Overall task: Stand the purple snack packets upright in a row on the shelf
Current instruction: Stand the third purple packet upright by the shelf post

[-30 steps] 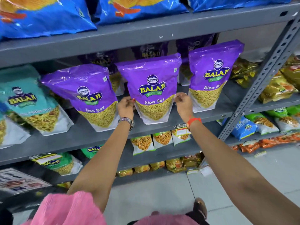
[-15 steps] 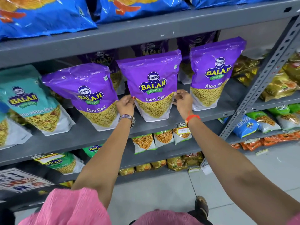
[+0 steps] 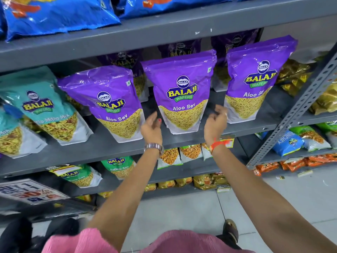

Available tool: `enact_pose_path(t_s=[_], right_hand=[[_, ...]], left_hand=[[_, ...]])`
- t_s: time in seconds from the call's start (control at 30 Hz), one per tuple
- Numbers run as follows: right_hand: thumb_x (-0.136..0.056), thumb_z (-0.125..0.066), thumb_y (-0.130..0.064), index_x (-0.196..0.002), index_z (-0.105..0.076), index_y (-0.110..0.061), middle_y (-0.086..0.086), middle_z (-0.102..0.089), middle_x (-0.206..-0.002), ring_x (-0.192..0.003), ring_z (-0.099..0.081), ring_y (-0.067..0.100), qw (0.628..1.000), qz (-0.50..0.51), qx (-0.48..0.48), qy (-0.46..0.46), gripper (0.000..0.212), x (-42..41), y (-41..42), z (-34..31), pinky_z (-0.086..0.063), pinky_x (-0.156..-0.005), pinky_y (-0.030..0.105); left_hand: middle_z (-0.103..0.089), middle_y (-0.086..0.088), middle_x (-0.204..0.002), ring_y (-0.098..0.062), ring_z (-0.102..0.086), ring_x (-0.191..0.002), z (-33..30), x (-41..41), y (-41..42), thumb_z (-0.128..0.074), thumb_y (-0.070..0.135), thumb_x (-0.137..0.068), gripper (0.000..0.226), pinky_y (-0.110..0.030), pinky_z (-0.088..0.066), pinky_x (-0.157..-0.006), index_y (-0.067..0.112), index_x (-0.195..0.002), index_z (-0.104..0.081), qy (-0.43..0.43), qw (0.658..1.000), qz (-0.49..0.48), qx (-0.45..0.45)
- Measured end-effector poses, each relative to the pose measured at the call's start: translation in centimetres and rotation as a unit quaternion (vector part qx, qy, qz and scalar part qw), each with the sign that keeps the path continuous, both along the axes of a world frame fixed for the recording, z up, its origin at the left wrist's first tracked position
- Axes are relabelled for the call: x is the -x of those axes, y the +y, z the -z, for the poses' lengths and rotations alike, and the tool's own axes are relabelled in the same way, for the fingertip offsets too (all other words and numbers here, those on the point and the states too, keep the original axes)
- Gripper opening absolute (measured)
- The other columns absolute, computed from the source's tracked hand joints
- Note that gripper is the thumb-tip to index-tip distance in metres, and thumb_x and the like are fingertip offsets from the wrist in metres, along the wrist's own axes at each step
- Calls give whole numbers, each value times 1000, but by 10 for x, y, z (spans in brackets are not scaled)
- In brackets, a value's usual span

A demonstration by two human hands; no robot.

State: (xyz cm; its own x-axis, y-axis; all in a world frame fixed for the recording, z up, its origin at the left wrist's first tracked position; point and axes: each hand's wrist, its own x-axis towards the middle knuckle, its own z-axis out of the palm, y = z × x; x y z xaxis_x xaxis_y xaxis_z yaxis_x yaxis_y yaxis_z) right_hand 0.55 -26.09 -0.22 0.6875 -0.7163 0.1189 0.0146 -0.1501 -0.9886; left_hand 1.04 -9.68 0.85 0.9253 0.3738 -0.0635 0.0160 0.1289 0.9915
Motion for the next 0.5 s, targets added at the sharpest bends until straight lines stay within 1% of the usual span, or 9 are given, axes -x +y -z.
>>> enact_pose_path(t_s=[0.07,0.1,0.13,0.2,0.27,0.33,0.43,0.47,0.5], right_hand=[[-79,-41,9,-102,-53,2,19,-51,-106,-101,-52,33,999,16,33,16,27,24,21,20,-44,-89,41],[-76,-42,10,-98,-53,0,19,-50,-105,-98,-52,33,997,-13,67,27,26,37,35,30,-45,-87,41],[-75,-43,12,-95,-53,-2,19,-50,-105,-95,-52,32,992,-64,101,34,26,47,49,38,-45,-84,37],[-75,-44,12,-95,-53,-6,16,-50,-105,-94,-54,26,974,-183,131,28,29,56,74,46,-44,-83,28],[-81,-43,9,-101,-54,-6,13,-51,-107,-93,-55,20,954,-273,122,5,27,50,94,38,-47,-83,25],[-87,-44,3,-109,-54,-4,15,-55,-110,-90,-54,15,938,-323,128,-5,25,34,110,23,-47,-83,25],[-89,-46,2,-118,-52,1,21,-59,-119,-95,-59,22,923,-355,148,-6,30,5,131,3,-49,-90,37],[-89,-46,1,-121,-51,2,21,-58,-123,-101,-61,27,923,-351,157,-2,32,-3,135,-2,-48,-95,40],[-90,-46,0,-123,-49,2,21,-57,-127,-110,-58,31,924,-347,162,3,34,-11,139,-7,-45,-100,41]], left_hand=[[-68,-8,-91,-12,-61,-88,22,29,7,-45,-4,-86,22,-9,-52,-65,-1,-89,-66,10,999,-36,3],[-69,-6,-84,-4,-62,-80,34,42,14,-48,-4,-85,22,-8,-51,-62,3,-79,-68,17,997,-69,-13],[-67,-6,-82,2,-61,-73,39,53,23,-53,-4,-82,19,-7,-49,-63,7,-77,-68,17,994,-107,-34],[-58,-2,-83,1,-54,-68,47,57,48,-60,-2,-78,18,-8,-44,-67,16,-77,-60,-5,983,-174,-55],[-47,7,-82,-1,-44,-72,40,46,78,-59,-3,-78,20,-5,-40,-68,14,-84,-51,-33,972,-228,-42],[-47,5,-87,-7,-45,-79,28,29,111,-52,-7,-82,21,-5,-42,-71,6,-97,-47,-75,960,-269,-14],[-52,-22,-112,-19,-44,-100,17,-3,154,-43,-8,-87,31,-14,-45,-76,-12,-118,-43,-67,965,-253,20],[-47,-30,-125,-21,-41,-104,16,-14,166,-40,-7,-89,35,-16,-46,-81,-13,-123,-39,-56,973,-224,6],[-40,-31,-136,-21,-41,-109,14,-21,176,-38,-4,-91,38,-21,-46,-90,-11,-128,-36,-39,981,-189,-9]])
